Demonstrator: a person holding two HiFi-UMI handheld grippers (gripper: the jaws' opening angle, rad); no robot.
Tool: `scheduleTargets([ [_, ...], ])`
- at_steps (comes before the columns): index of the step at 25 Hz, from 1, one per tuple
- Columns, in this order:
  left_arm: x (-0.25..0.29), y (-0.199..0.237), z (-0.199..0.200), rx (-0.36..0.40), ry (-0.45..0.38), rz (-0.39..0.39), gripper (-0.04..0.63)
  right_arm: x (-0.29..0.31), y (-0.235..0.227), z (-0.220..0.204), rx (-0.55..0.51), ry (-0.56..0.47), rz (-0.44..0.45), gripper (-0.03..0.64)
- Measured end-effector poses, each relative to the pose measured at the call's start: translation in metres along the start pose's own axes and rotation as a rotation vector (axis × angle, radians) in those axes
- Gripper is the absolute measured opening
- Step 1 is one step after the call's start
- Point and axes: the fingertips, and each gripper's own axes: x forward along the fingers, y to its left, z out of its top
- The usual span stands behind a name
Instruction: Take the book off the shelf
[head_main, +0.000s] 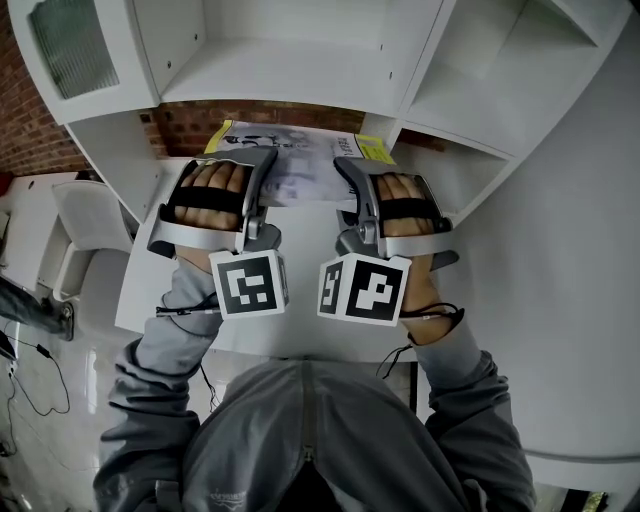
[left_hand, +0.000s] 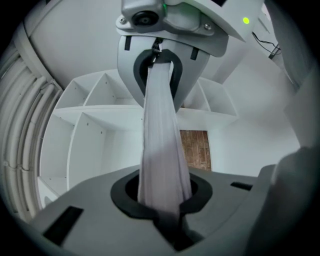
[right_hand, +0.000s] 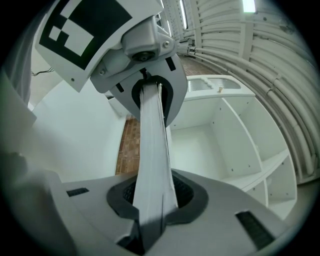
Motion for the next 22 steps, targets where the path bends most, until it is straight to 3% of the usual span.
scheduleTargets([
  [9,-0.002,-0.044,0.010,-0.015,-0.013,-0.083,0.072,-0.003,0.042,-0.011,0.027,0.017,0.072,0.084],
  [22,0.007,-0.182,0.037,-0.073,-0.081,-0.380,0.074,0.006,0.176,-0.048,0.117,0.080,0.325,0.084],
])
